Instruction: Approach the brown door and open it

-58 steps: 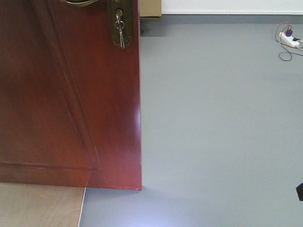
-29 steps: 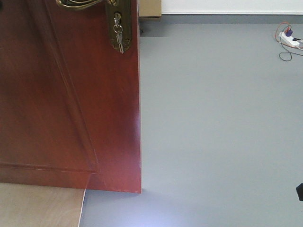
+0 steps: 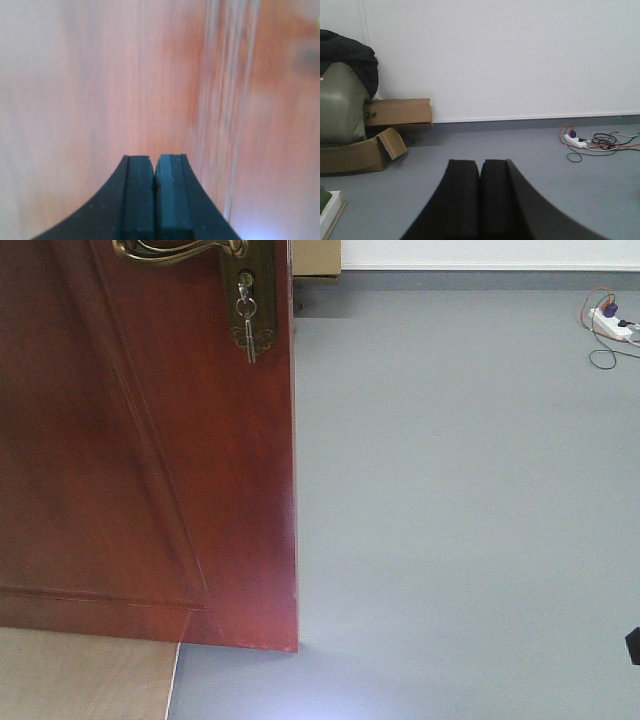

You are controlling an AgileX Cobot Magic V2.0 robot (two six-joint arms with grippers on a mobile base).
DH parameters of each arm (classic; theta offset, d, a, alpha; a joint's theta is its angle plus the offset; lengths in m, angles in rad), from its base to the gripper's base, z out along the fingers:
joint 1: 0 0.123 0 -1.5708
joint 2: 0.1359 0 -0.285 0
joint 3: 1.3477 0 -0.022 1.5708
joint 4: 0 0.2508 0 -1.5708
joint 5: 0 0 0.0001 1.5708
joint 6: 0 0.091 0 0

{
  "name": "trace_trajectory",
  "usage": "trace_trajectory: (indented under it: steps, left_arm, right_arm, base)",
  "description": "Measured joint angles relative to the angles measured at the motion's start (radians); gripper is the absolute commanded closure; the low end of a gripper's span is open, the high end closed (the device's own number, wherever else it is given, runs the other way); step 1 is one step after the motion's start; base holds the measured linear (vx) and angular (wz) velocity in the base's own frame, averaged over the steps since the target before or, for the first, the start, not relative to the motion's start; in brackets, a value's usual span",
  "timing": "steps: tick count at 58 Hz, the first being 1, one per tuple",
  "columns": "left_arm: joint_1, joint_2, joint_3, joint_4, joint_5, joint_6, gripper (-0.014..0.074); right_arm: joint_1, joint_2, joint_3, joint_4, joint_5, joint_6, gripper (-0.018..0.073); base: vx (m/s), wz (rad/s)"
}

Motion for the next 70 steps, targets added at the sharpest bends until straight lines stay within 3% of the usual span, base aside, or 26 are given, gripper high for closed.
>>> trace_trajectory:
  steps: [17,31,42,70]
  left_arm:
    - [0.001,-0.282,0.222,0.000,0.011,-0.002,0.0600]
    - [0.001,-0.479,0.231,0.001,0.211,-0.008,0.0600]
    - [0.008,-0.497,0.231,0.003,0.338,-0.008,0.0600]
    - [0.011,-0.497,0.231,0.003,0.356,-0.008,0.0600]
  right_arm:
    - [0.000,0.000,0.000,0.000,0.000,0.000,0.0559]
    - [0.000,0.000,0.000,0.000,0.000,0.000,0.0559]
    - [0.000,0.000,0.000,0.000,0.000,0.000,0.0559]
    - [0.000,0.000,0.000,0.000,0.000,0.000,0.0559]
  base:
    - [0.00,0.00]
    - [0.00,0.00]
    - [0.00,0.00]
    - [0.00,0.00]
